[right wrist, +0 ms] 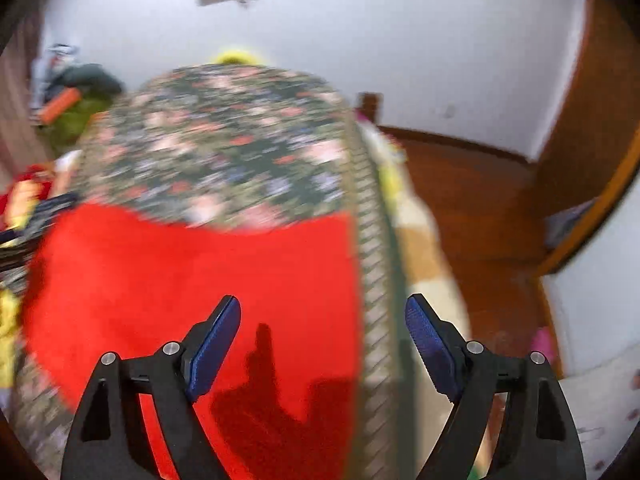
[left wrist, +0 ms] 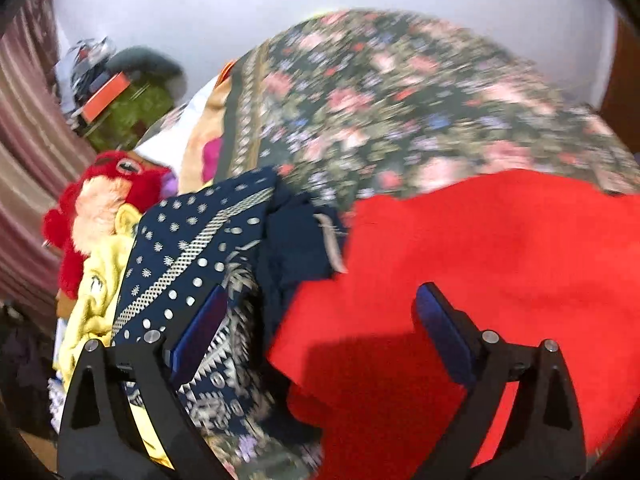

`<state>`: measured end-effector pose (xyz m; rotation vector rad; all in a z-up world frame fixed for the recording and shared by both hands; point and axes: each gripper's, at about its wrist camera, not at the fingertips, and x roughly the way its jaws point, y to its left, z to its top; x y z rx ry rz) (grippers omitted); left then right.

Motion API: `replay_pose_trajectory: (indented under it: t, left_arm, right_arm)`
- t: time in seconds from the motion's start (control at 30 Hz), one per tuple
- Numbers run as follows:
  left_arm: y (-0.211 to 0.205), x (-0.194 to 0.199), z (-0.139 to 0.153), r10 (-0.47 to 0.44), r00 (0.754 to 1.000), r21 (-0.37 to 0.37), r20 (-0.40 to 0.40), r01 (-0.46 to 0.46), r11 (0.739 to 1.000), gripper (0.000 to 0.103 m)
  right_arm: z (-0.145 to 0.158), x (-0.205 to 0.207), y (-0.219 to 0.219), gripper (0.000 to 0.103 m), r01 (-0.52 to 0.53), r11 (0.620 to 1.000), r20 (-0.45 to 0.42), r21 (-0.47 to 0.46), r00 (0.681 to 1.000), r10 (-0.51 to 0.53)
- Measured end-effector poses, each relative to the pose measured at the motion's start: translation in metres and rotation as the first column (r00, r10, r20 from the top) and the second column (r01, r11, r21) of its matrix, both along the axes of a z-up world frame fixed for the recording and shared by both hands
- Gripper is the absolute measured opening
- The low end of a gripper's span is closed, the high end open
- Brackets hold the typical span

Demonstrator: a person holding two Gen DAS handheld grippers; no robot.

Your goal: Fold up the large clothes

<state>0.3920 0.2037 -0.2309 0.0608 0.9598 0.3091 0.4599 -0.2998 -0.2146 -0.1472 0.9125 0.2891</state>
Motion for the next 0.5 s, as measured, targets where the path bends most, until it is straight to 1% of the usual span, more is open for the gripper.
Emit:
replay_pose_trajectory:
  t: [0.07,0.13,0.27,0.33,0.37,0.43,0.47,0.5]
  left_arm:
    - [-0.017,-0.015,0.005,-0.059,0.998,-0.050,0.014,0.060,0.997,0.097]
    - [-0.032,-0.035,0.005,-0.114,0.993,-0.092,0.012,0.115,0.989,0.097]
    - [-0.043,-0.073,0.000,-0.137,0.990,-0.147,0.011,0.137,0.980,0.097]
    - [-0.039,-0.092,-0.006,-0.140,0.990,-0.183,0.001,0.138,0.973,0.097]
    - [-0.035,-0.104,-0.010,-0.129,0.992,-0.197,-0.008,0.125,0.972,0.097]
    - [-0.027,-0.123,-0.016,-0.095,0.995,-0.212,-0.023,0.088,0.973,0.097]
    - [-0.022,-0.132,-0.018,-0.074,0.997,-0.222,-0.028,0.066,0.973,0.097]
    - [-0.020,-0.139,-0.019,-0.061,0.998,-0.232,-0.028,0.053,0.971,0.097]
  right_arm:
    - [-0.007,-0.020,0.003,0.084,-0.031,0.999,-0.037,0.017,0.999,0.032]
    - [-0.024,-0.037,0.003,0.084,-0.040,0.999,-0.096,-0.007,0.995,0.040]
    - [-0.058,-0.060,-0.014,0.084,-0.011,0.998,-0.177,-0.067,0.984,-0.001]
    - [-0.065,-0.070,-0.037,0.085,0.033,0.999,-0.208,-0.035,0.977,-0.040]
    - [-0.064,-0.075,-0.051,0.088,0.072,0.997,-0.219,0.014,0.973,-0.067]
    - [-0.060,-0.078,-0.068,0.088,0.131,0.988,-0.247,0.079,0.963,-0.108]
    - [-0.055,-0.080,-0.077,0.088,0.169,0.980,-0.260,0.101,0.956,-0.138]
    - [-0.051,-0.084,-0.081,0.088,0.192,0.976,-0.258,0.101,0.953,-0.161]
